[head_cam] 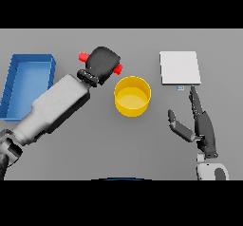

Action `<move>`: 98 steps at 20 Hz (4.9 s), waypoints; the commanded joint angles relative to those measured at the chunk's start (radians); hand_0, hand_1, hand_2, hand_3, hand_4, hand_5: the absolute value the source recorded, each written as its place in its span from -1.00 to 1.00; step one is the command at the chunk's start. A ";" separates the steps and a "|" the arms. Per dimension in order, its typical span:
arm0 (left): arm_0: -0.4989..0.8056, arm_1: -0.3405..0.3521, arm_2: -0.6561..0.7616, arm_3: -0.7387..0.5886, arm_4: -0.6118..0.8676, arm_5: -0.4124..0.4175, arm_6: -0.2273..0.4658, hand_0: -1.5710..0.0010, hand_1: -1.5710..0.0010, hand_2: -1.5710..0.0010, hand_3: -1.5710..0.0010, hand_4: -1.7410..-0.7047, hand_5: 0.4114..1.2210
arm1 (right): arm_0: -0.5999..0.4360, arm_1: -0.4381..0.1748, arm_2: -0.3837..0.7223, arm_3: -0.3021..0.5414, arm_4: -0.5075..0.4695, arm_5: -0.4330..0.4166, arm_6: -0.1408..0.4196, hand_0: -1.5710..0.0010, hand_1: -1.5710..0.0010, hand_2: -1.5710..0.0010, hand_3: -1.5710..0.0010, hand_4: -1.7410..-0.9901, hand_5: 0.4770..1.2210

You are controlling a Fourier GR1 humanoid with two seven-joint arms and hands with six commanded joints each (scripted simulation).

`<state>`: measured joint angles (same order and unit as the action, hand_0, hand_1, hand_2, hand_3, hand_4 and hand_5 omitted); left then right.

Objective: Pick up the red beaker and tilt it to pour out 1 green nut into yellow bowl. Pick up the yellow bowl and place it on the metallic measuring scale.

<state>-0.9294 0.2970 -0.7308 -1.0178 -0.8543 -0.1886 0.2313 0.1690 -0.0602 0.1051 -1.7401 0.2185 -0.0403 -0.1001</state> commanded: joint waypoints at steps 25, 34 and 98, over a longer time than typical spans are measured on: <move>-0.374 -0.064 -0.529 0.225 -0.293 -0.175 -0.250 -1.00 -1.00 -1.00 -1.00 -0.99 1.00 | -0.018 0.020 -0.002 0.022 0.034 -0.046 0.004 1.00 1.00 1.00 1.00 0.42 -0.69; -0.555 0.010 -0.500 0.283 -0.252 -0.129 -0.320 -1.00 -1.00 -0.78 -0.92 -0.87 1.00 | -0.010 0.019 0.004 0.020 0.055 -0.059 -0.012 1.00 1.00 1.00 1.00 0.44 -0.69; 0.364 0.620 0.094 -0.242 1.123 0.512 0.300 0.98 0.98 0.98 0.98 0.85 -0.29 | -0.148 -0.139 0.081 0.048 0.139 0.096 -0.015 1.00 1.00 1.00 1.00 0.39 -0.38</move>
<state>-0.5660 0.9172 -0.6371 -1.2594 0.2686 0.3235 0.5314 0.0200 -0.1993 0.1856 -1.6920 0.3576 0.0552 -0.1154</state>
